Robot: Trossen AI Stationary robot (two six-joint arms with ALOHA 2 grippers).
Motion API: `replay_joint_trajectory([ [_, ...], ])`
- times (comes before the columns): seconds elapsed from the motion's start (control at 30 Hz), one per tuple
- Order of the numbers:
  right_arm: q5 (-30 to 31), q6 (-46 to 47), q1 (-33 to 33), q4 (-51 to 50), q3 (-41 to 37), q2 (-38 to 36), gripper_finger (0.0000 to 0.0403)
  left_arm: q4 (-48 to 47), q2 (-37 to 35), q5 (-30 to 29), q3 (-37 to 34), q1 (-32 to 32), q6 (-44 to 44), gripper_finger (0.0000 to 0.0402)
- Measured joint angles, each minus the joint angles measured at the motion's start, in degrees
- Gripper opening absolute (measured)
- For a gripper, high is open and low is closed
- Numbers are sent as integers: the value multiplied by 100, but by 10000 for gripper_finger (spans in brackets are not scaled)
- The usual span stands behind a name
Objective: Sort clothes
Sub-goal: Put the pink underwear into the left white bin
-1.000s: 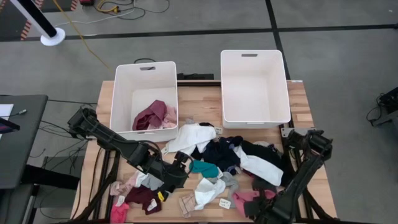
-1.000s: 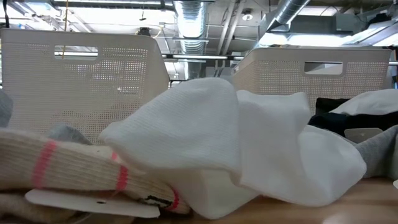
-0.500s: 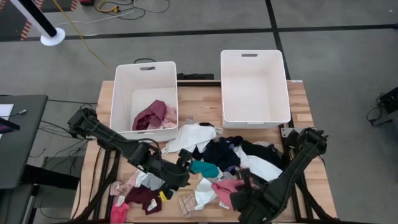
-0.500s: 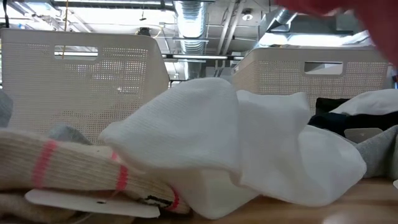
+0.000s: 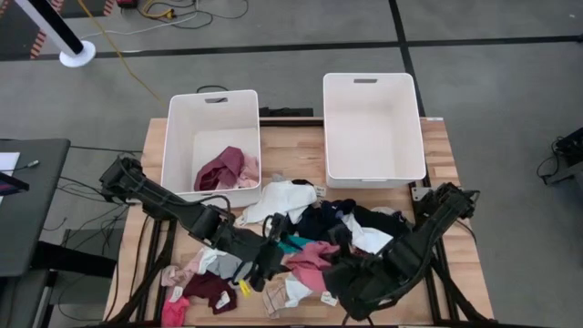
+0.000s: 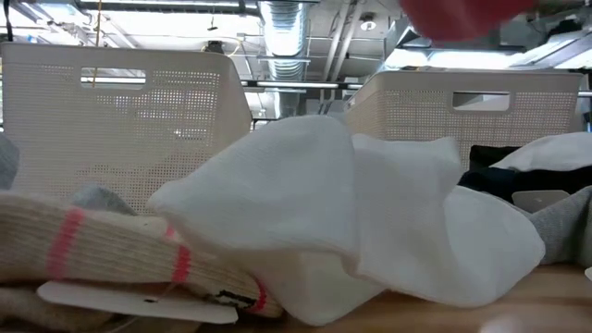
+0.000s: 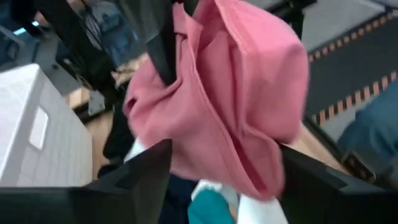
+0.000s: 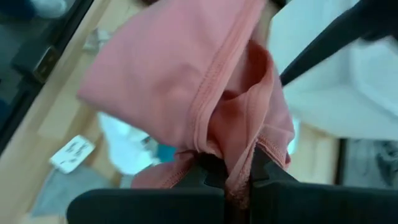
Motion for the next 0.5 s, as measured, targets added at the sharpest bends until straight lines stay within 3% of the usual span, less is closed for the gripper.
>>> replay_joint_trajectory([
  [0.23,305,-918,-115,255,636,2,15,534,0,-1,0,229,-181,333],
  [0.37,315,-1571,-147,692,881,2,15,682,-2,36,0,343,-201,343],
  [0.5,309,-2173,-154,1114,939,-34,15,999,-2,511,0,428,-214,343],
])
